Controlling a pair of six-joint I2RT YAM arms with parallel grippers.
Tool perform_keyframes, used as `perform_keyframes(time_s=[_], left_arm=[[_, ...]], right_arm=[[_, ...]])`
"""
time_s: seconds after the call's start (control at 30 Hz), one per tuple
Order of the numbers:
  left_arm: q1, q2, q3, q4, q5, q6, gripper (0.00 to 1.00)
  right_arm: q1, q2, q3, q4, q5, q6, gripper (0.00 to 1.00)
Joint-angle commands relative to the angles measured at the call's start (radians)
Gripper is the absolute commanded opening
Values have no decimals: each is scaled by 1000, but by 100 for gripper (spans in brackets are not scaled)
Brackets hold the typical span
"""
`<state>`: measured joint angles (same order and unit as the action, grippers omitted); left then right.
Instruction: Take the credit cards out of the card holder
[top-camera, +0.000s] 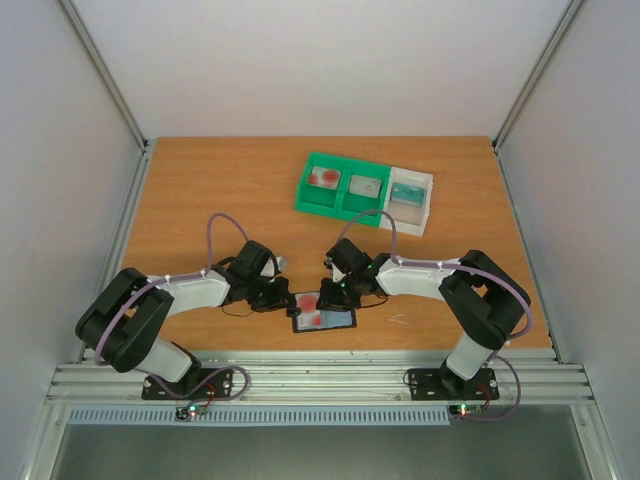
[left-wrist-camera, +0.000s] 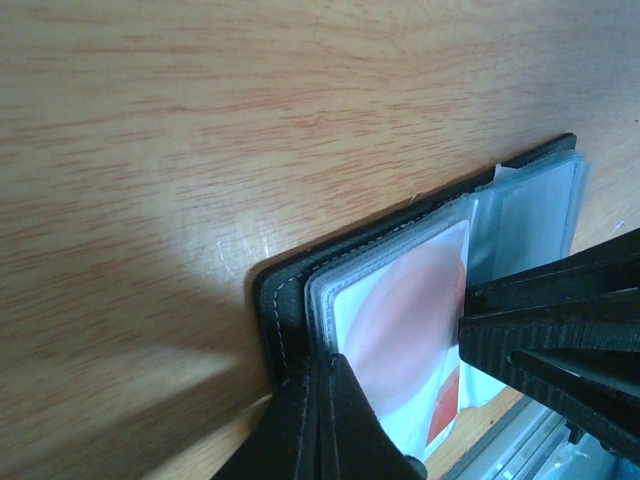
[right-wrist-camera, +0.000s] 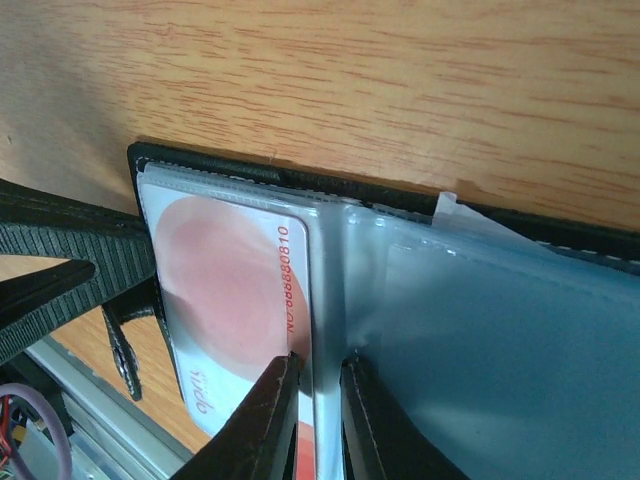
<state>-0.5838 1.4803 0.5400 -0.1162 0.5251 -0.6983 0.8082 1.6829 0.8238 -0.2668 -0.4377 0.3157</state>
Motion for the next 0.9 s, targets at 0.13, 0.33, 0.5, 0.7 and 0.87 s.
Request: perform_keyframes(time_s=[0.13, 0.33, 0.5, 0.7, 0.87], left_arm=[[2, 9, -7, 11, -28, 26, 1], [1, 12, -7, 10, -31, 29, 1], [2, 16, -2, 11, -31, 30, 1], [2, 18, 0, 11, -29, 29, 1], [1, 18, -3, 12, -27, 29, 0]], right_arm=[[9, 10, -26, -38, 88, -46, 9], [9, -32, -10, -93, 117, -59, 8], [9, -56, -5, -61, 57, -46, 11], [9, -18, -4, -34, 40, -43, 16], [9, 12, -6, -18, 27, -48, 18]])
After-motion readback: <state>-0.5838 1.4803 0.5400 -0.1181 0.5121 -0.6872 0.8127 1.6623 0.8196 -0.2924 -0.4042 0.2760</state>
